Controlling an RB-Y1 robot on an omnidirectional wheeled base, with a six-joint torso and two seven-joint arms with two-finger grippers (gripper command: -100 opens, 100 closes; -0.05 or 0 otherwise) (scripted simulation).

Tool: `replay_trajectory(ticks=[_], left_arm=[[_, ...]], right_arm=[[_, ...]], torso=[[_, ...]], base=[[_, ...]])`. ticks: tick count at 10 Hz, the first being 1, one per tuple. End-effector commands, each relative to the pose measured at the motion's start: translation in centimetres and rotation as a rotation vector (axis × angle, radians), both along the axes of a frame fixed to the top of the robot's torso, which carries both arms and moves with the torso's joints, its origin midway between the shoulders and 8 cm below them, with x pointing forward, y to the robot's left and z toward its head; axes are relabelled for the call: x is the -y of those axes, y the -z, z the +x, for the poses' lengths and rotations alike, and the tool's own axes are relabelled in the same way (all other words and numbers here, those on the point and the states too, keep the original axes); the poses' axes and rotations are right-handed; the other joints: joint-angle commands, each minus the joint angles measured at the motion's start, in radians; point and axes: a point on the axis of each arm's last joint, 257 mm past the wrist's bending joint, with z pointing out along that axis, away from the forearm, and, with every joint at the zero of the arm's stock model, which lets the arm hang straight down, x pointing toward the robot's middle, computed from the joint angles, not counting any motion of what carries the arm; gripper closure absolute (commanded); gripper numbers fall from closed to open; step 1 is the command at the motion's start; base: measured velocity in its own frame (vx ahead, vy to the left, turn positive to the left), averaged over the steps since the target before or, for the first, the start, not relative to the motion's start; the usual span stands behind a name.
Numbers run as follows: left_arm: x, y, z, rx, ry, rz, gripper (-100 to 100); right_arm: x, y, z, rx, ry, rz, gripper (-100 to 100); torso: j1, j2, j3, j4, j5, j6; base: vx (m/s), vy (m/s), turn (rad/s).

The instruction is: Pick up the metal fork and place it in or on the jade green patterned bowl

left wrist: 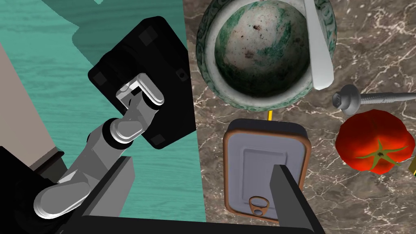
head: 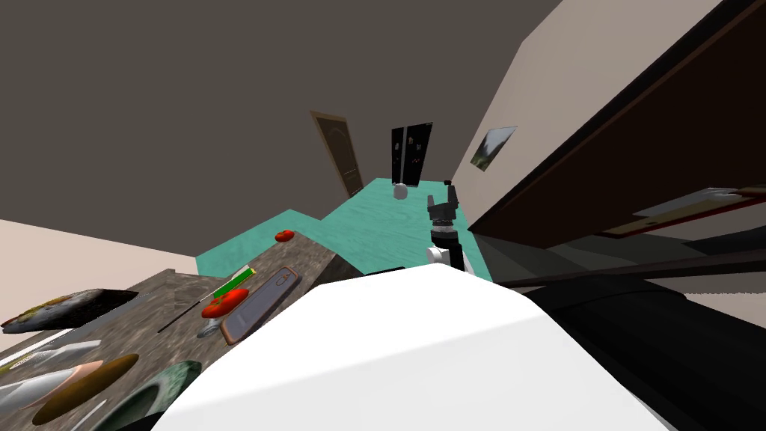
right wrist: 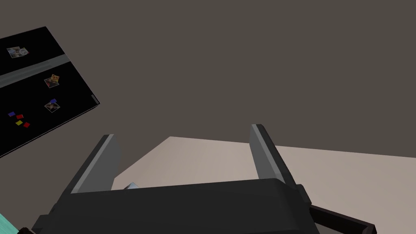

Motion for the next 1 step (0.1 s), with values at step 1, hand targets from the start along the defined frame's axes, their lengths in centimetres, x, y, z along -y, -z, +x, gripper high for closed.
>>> replay_trajectory(ticks=[1], left_arm=[[0.0,0.0,0.0,0.0,0.0,0.0,0]], right_arm=[[0.0,0.0,0.0,0.0,0.0,0.0,0]], torso=[[0.0,0.0,0.0,0.0,0.0,0.0]], base=[[0.0,0.0,0.0]])
